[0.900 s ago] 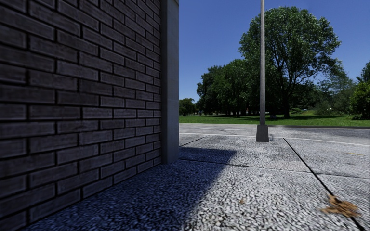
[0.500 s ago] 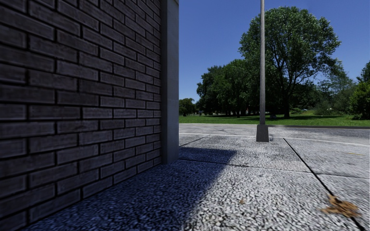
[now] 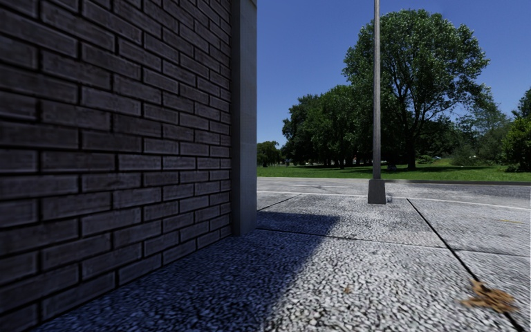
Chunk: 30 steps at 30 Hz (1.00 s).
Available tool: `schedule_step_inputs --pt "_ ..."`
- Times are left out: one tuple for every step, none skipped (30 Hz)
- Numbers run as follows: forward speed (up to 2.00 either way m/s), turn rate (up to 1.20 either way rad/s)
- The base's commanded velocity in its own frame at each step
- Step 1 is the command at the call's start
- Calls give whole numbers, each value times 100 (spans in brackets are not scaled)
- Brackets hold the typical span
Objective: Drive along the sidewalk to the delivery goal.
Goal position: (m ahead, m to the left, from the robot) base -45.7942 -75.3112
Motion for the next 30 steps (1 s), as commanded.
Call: schedule_step_inputs --pt "0 0" --pt "0 0" --pt "0 0" --pt "0 -54" --pt "0 -98" --pt "0 -120" --pt "0 -120" --pt "0 -120" --pt "0 -120" --pt "0 -120" --pt "0 -120" --pt "0 -120" --pt "0 -120" --pt "0 -120" --pt "0 -120" --pt "0 -120" --pt "0 -120" --pt "0 -120" --pt "0 -120" --pt "0 -120" --pt "0 -120" --pt "0 -120" --pt "0 -120" --pt "0 -120" --pt "0 -120" --pt "0 -120" --pt "0 -120" --pt "0 -120" --pt "0 -120" --pt "0 -120"
